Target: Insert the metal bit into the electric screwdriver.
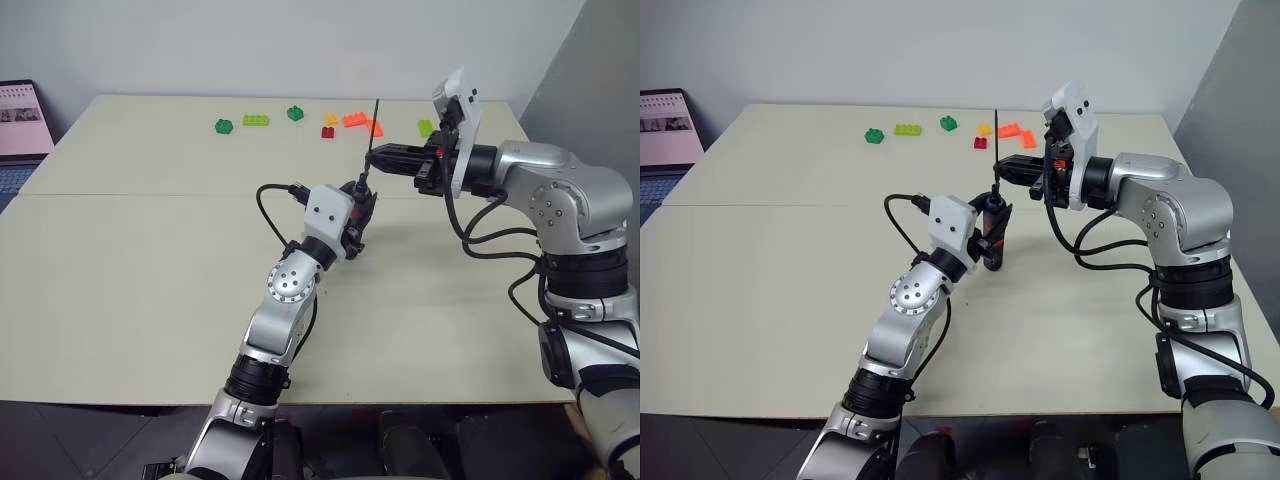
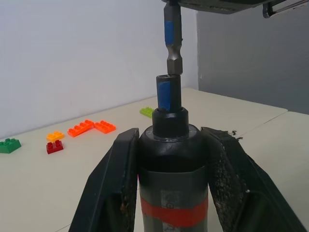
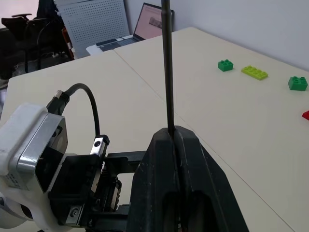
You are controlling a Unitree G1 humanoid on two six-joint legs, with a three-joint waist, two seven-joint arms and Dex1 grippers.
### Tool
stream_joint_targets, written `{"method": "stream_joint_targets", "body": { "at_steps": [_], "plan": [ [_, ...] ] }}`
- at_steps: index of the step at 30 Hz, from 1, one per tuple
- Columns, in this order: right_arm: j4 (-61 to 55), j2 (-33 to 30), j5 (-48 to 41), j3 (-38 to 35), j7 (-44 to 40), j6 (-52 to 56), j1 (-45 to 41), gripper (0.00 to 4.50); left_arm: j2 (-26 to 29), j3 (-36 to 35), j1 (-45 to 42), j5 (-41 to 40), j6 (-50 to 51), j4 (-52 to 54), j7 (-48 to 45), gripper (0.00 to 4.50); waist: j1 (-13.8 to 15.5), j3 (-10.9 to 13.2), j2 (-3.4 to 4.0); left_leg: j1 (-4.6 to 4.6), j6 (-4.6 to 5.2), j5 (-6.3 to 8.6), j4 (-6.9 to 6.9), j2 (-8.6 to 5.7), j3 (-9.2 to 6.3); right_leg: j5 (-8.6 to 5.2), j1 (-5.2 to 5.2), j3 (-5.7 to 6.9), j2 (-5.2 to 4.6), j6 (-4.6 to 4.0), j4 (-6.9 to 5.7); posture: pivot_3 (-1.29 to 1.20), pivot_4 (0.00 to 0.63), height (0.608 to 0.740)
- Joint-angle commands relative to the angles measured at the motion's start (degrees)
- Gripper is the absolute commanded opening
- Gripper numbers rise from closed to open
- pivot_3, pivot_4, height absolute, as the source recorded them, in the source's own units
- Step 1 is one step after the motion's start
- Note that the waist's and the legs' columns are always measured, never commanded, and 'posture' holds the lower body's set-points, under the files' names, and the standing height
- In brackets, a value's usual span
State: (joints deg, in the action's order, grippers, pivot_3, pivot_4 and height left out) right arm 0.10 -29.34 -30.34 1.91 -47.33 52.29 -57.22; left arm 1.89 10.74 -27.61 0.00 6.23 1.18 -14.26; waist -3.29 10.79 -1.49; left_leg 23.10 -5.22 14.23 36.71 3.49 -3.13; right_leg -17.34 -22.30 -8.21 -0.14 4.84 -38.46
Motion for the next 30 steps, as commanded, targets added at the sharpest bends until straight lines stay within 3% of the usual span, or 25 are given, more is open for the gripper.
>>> {"method": "stream_joint_targets", "body": {
  "at_steps": [1,30],
  "plan": [
    [-1.8,-0.1,-0.3,-0.4,-0.3,-0.9,-0.7,0.0,0.0,-0.3,-0.8,0.4,-1.0,0.9,0.2,1.64,0.0,0.0,0.0,0.0,0.0,0.0,0.0,0.0,0.0,0.0,0.0,0.0,0.0,0.0,0.0,0.0,0.15,0.74],
    [-0.5,-0.3,1.7,1.0,-1.2,-3.4,-0.2,0.0,0.1,-0.2,-0.5,0.4,-1.1,1.1,0.1,1.64,0.0,0.0,0.0,0.0,0.0,0.0,0.0,0.0,0.0,0.0,0.0,0.0,0.0,0.0,-0.01,0.0,0.15,0.74]
  ]
}}
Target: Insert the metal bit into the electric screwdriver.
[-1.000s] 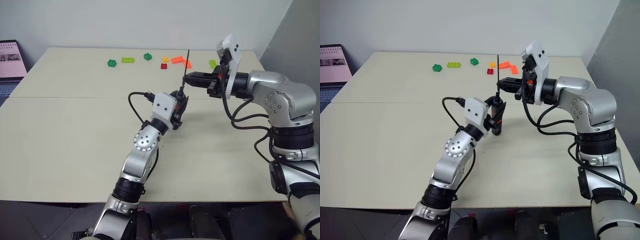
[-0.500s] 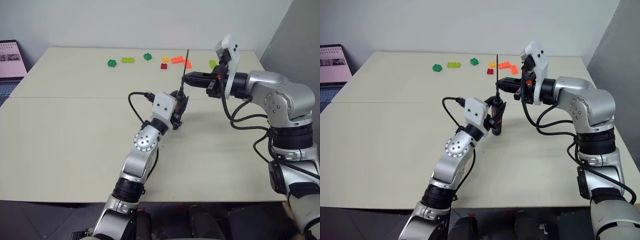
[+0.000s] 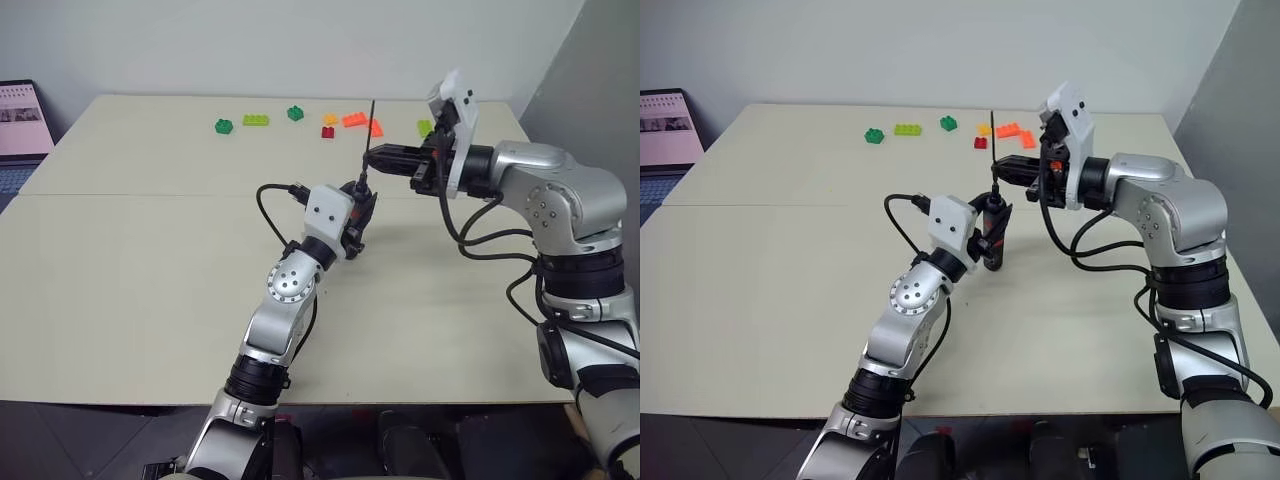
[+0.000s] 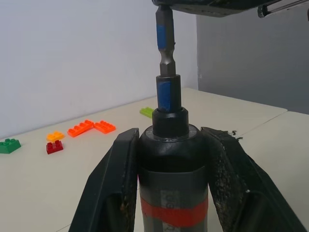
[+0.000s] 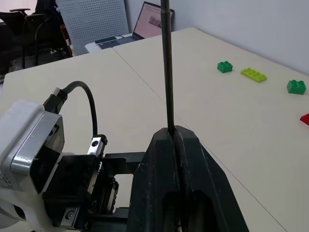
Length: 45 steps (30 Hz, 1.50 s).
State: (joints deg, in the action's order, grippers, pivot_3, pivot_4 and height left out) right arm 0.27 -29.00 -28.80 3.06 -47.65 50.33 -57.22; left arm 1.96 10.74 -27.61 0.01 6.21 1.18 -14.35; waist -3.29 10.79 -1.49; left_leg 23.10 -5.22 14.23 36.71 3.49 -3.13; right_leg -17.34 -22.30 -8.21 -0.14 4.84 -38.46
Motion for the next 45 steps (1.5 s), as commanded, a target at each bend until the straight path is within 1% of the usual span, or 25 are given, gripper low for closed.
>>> {"method": "stream_joint_targets", "body": {
  "at_steps": [1,10,21,26,31,35,39,45],
  "plan": [
    [-0.7,-0.7,0.4,0.1,-1.2,-1.5,-0.1,0.0,0.0,-0.3,-0.5,0.4,-1.1,1.1,0.2,1.64,0.0,0.0,0.0,0.0,0.0,0.0,0.0,0.0,0.0,0.0,0.0,0.0,0.0,0.0,0.0,0.0,0.15,0.74],
    [1.9,-1.5,1.8,1.9,-4.5,-2.6,-1.1,0.0,0.0,-0.4,-0.6,0.4,-1.2,0.9,0.3,1.64,0.0,0.0,0.0,-0.01,0.0,0.0,0.01,0.0,0.0,0.0,0.01,0.0,0.0,0.0,-0.02,0.0,0.15,0.74],
    [5.6,-1.4,1.3,3.1,-7.6,-1.4,-2.9,0.0,0.0,-0.4,-0.7,0.2,-1.2,0.7,0.2,1.64,0.0,0.0,0.0,-0.04,0.0,0.0,0.02,0.0,0.0,0.0,0.02,0.0,0.0,0.0,-0.06,0.0,0.15,0.74],
    [8.7,-2.1,2.6,4.2,-10.9,-3.9,-4.3,0.0,0.1,-0.5,-0.8,0.0,-1.2,0.7,-0.1,1.64,0.0,0.0,0.0,-0.04,0.0,0.0,0.03,0.0,0.0,0.0,0.02,0.0,0.0,0.0,-0.07,0.0,0.15,0.74],
    [10.1,-1.9,3.7,5.1,-12.6,-4.7,-5.6,0.0,0.1,-0.6,-1.0,0.1,-1.2,0.5,0.0,1.64,0.0,0.0,0.0,-0.05,0.0,0.0,0.03,0.0,0.0,0.0,0.02,0.0,0.0,0.0,-0.07,0.0,0.15,0.74],
    [8.7,-1.9,3.4,5.2,-12.5,-3.3,-5.2,0.0,0.1,-0.6,-0.9,0.1,-1.1,0.5,0.1,1.64,0.0,0.0,0.0,-0.05,0.0,0.0,0.03,0.0,0.0,0.0,0.02,0.0,0.0,0.0,-0.07,0.0,0.15,0.74],
    [6.9,-1.7,3.0,4.2,-10.6,-1.6,-4.0,0.0,0.1,-0.7,-0.9,0.1,-1.1,0.5,0.1,1.64,0.0,0.0,0.0,-0.05,0.0,0.0,0.03,0.0,0.0,0.0,0.02,0.0,0.0,0.0,-0.09,0.0,0.15,0.74],
    [3.5,-2.0,2.2,2.9,-8.8,0.9,-0.8,0.0,0.1,-0.8,-1.3,-0.1,-1.2,0.1,0.0,1.64,0.0,0.0,0.0,-0.05,0.0,0.0,0.05,0.0,0.0,0.0,0.04,0.0,0.0,0.0,-0.08,0.0,0.15,0.74]
  ]
}}
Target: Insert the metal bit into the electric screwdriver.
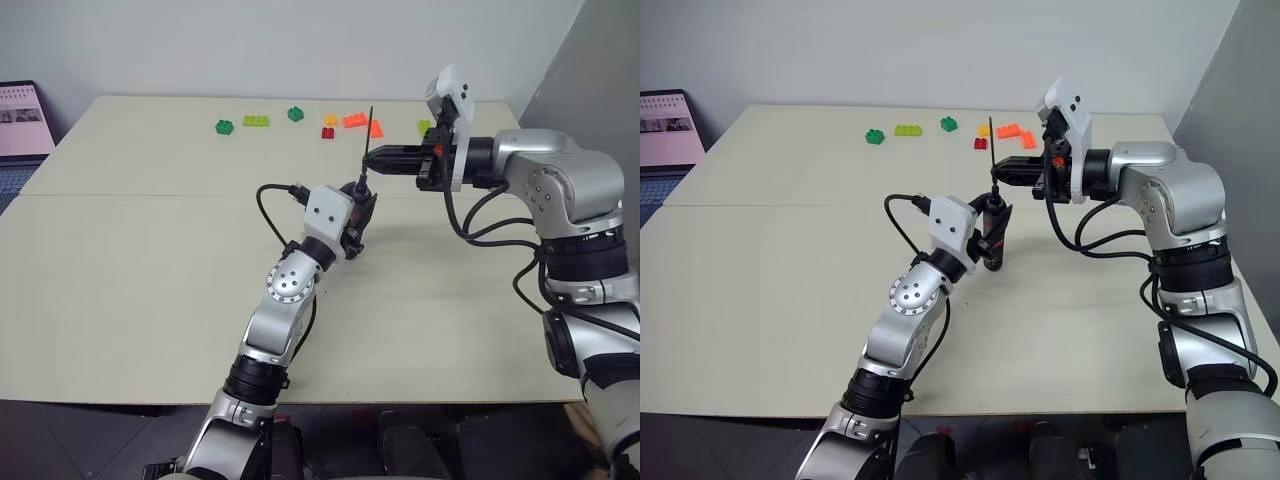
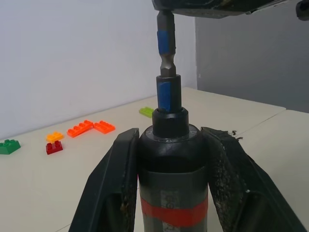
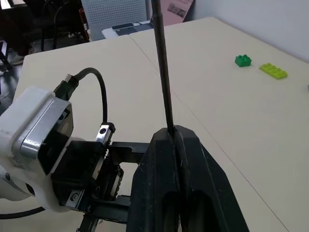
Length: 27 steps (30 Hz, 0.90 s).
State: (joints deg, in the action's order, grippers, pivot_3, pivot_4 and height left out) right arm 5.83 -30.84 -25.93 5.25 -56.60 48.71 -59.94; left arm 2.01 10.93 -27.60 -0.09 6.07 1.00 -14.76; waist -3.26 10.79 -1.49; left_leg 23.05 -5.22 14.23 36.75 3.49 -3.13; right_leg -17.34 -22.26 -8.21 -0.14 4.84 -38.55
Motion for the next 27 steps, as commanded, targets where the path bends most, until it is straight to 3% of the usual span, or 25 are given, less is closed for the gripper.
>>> {"method": "stream_joint_targets", "body": {
  "at_steps": [1,20,24,27],
  "plan": [
    [-2.2,-0.1,-0.7,0.6,0.5,2.7,2.1,0.0,0.0,-1.0,-1.3,-0.1,-1.1,0.2,0.3,1.64,0.0,0.0,0.0,0.0,0.0,0.0,0.01,0.0,0.0,0.0,0.0,0.0,0.0,0.0,0.0,0.0,0.15,0.74],
    [1.6,1.0,0.3,1.3,-0.3,2.4,-1.0,0.0,0.3,-1.3,-1.3,0.0,-1.6,-0.4,-0.2,1.64,0.0,0.0,0.0,-0.04,0.0,0.0,0.07,0.0,0.0,0.0,0.04,0.0,0.0,0.0,-0.04,0.0,0.15,0.74],
    [0.5,0.9,-0.8,0.0,-0.5,2.2,-1.2,0.78,0.4,-1.4,-1.4,0.0,-1.6,-0.5,-0.2,1.64,0.0,0.0,0.0,-0.04,0.0,0.0,0.07,0.0,0.0,0.0,0.04,0.0,0.01,0.0,-0.04,0.0,0.15,0.74],
    [0.0,1.1,-1.3,-0.9,0.2,2.4,-1.4,1.65,0.5,-1.4,-1.4,0.0,-1.6,-0.4,-0.2,1.64,0.0,0.0,0.0,0.0,0.0,0.0,0.06,0.0,0.0,0.0,0.01,0.0,0.0,0.0,-0.03,0.0,0.15,0.74]
  ]
}}
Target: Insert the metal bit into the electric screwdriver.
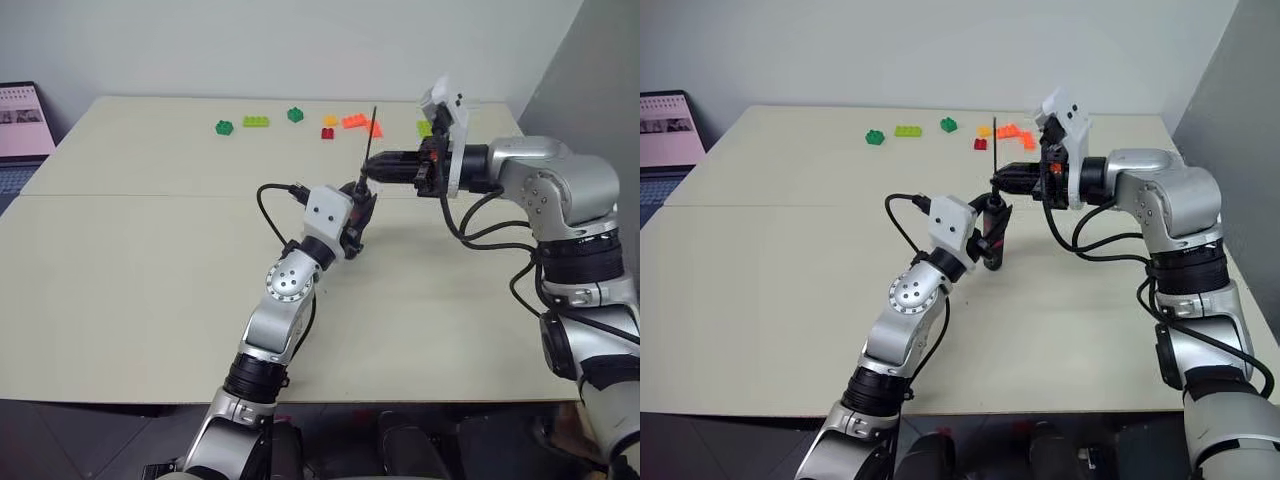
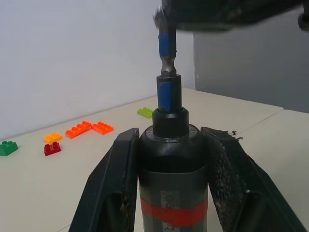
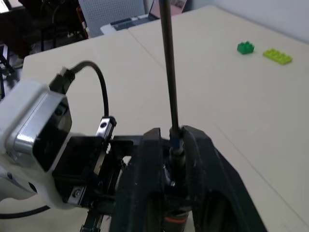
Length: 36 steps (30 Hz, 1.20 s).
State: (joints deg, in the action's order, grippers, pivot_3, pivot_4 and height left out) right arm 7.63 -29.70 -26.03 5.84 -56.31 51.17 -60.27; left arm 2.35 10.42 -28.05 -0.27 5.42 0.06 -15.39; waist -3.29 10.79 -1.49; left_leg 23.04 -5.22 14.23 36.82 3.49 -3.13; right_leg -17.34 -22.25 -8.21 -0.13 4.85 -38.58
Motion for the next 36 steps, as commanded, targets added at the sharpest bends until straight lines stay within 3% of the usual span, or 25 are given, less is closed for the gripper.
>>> {"method": "stream_joint_targets", "body": {
  "at_steps": [1,2,4,12,26,30,34,36],
  "plan": [
    [-1.7,0.0,-1.3,-2.0,0.3,-0.2,-1.2,1.77,0.2,-0.9,-1.0,0.2,-0.9,0.5,0.5,1.64,0.0,0.0,0.0,0.01,0.0,0.0,0.0,0.0,0.0,0.0,-0.01,0.0,0.0,0.0,0.01,0.0,0.15,0.74],
    [-1.6,0.1,-1.3,-2.3,0.5,-0.3,-1.3,2.06,0.2,-0.9,-1.0,0.2,-0.9,0.6,0.5,1.64,0.0,0.0,0.0,0.01,0.0,0.0,-0.02,0.0,0.0,0.0,-0.01,0.0,0.0,0.0,0.01,0.0,0.15,0.74],
    [-1.4,-0.1,-1.3,-2.9,0.7,-0.6,-1.5,2.12,0.2,-0.9,-0.9,0.2,-0.9,0.6,0.4,1.64,0.0,0.0,0.0,0.01,0.0,0.0,-0.04,0.0,0.0,0.0,-0.02,0.0,0.0,0.0,0.02,0.0,0.15,0.74],
    [-0.4,1.0,-3.3,-6.6,1.9,-0.5,-2.6,2.12,0.3,-0.9,-1.1,0.2,-0.9,0.5,0.3,1.64,0.0,0.0,0.0,0.0,0.0,0.0,-0.04,0.0,0.0,0.0,-0.03,0.0,0.0,0.0,0.01,0.0,0.15,0.74],
    [-1.9,-1.1,-2.7,-5.5,0.7,-1.6,-0.6,2.12,0.5,-1.0,-1.3,0.0,-1.2,0.2,0.1,1.64,0.0,0.0,0.0,0.01,0.0,0.0,-0.04,0.0,0.0,0.0,-0.02,0.0,0.0,0.0,0.02,0.0,0.15,0.74],
    [-4.4,-2.4,-3.4,-6.1,1.2,-0.8,1.1,2.84,0.5,-1.1,-1.8,-0.2,-1.4,-0.4,0.0,1.64,0.0,0.0,0.0,0.01,0.0,0.0,-0.04,0.0,0.0,0.0,-0.02,0.0,0.0,0.0,0.02,0.0,0.15,0.74],
    [-7.8,-4.3,-3.3,-7.5,3.1,-0.1,3.4,3.93,0.7,-1.3,-3.0,-0.4,-1.9,-1.0,-0.5,1.64,0.0,0.0,0.0,0.01,0.0,0.0,-0.04,0.0,0.0,0.0,-0.03,0.0,0.0,0.0,0.02,0.0,0.15,0.74],
    [-10.2,-6.0,-3.3,-8.1,3.4,0.1,4.9,3.96,1.0,-1.5,-4.2,-0.4,-2.5,-1.5,-0.7,1.64,0.1,0.0,0.0,0.04,0.0,0.0,-0.04,0.0,0.0,0.0,-0.03,0.0,0.0,0.0,0.03,0.0,0.15,0.74]
  ]
}}
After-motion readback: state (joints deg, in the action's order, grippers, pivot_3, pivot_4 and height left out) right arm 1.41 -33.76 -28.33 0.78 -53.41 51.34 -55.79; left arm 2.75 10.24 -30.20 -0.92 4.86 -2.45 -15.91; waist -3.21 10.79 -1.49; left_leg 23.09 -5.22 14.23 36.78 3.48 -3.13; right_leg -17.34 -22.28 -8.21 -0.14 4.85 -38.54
